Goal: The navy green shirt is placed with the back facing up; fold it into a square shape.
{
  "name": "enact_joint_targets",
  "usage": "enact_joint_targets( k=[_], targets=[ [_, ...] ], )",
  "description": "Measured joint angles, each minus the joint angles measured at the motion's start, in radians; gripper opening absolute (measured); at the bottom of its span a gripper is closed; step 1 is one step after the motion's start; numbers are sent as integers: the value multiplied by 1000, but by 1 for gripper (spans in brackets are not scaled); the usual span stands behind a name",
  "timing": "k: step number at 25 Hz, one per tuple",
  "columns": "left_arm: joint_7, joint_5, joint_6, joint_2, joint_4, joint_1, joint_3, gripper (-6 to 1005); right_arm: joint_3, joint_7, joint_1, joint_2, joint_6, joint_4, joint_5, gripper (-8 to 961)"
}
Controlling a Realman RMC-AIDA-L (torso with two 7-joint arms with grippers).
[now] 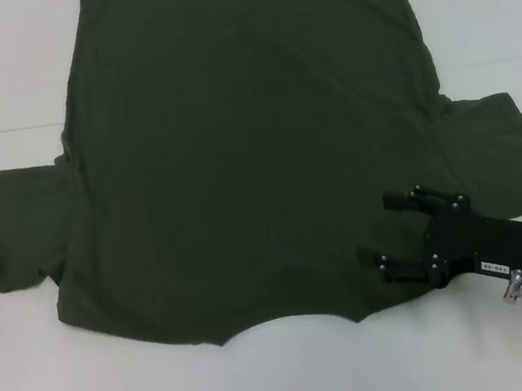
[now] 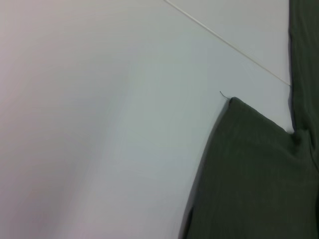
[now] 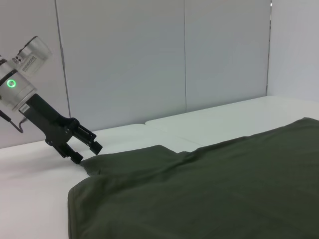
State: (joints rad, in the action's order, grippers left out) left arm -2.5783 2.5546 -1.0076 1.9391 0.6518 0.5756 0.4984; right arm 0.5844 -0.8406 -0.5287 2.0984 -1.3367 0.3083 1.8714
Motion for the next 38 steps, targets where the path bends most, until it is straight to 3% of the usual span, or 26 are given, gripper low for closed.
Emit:
enact_joint_targets(
  k=[15, 28, 32, 38],
  targets=[
    [10, -8, 4, 23, -6, 35, 0, 913, 0, 0, 1, 0, -2, 0, 0, 927],
    [10, -1, 32, 25, -2, 39, 2, 912, 0, 1, 3, 0, -3, 2, 0, 928],
    [-11, 5, 72, 26, -1, 41, 77, 911, 0, 0, 1, 0, -3, 3, 0, 928],
    [-23, 11, 97, 27, -4, 53, 103, 711, -2, 0, -1, 0, -3, 5, 0, 928]
  ],
)
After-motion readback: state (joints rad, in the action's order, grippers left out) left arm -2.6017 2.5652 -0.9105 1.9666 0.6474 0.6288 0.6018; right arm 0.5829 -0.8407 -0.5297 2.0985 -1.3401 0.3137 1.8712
